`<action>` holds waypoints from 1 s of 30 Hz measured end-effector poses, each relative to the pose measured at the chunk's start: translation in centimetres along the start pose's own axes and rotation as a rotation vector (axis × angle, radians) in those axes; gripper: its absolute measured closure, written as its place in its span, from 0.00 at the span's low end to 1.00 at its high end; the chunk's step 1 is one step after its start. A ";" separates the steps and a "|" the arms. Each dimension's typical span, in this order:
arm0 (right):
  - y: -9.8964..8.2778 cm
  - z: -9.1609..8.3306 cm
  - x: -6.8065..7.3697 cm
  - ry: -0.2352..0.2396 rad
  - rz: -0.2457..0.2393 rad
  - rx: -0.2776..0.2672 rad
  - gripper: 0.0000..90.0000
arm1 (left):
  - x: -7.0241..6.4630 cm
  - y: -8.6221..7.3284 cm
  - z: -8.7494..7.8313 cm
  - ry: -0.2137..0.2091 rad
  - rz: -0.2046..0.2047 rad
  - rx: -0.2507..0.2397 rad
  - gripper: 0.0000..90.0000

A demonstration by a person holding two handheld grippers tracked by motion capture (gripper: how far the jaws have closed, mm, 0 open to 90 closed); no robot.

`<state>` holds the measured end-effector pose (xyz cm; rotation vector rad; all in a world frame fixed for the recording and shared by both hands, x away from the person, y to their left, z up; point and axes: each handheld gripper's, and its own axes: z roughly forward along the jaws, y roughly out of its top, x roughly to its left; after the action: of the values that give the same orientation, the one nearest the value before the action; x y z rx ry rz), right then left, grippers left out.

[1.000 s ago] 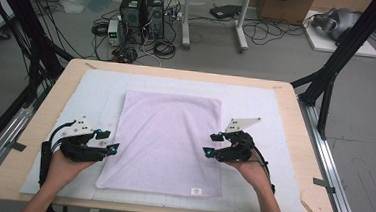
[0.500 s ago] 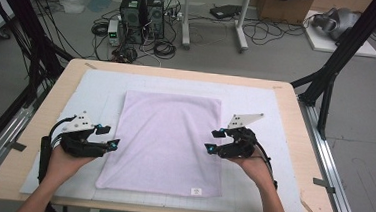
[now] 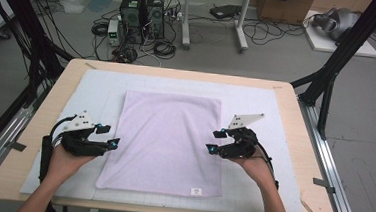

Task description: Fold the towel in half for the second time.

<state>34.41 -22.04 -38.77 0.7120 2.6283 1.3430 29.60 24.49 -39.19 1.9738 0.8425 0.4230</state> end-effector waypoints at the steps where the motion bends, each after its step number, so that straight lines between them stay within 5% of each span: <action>1: 0.1 0.0 -0.1 -0.003 0.001 0.006 0.44 | 0.2 0.1 0.0 0.004 0.006 0.007 0.44; 9: 1.5 -0.5 -2.8 -0.055 0.016 0.041 0.44 | 1.6 3.4 1.0 0.061 0.068 0.028 0.46; 15: 3.0 -0.2 -6.8 -0.140 0.080 0.047 0.45 | 5.0 5.5 3.5 0.109 0.008 0.043 0.50; 20: 1.5 1.6 -9.0 -0.176 0.145 0.089 0.47 | 7.2 4.7 5.8 0.183 -0.025 0.078 0.56; 24: 0.8 3.3 -9.6 -0.232 0.144 0.104 0.52 | 7.9 4.1 7.3 0.194 -0.075 0.083 0.62; 30: 0.0 5.1 -10.3 -0.291 0.187 0.123 0.50 | 9.1 2.9 8.9 0.239 -0.098 0.187 0.64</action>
<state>45.07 -22.94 -43.06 1.1031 2.4743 1.0284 42.43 24.42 -41.65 2.0680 1.1613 0.5467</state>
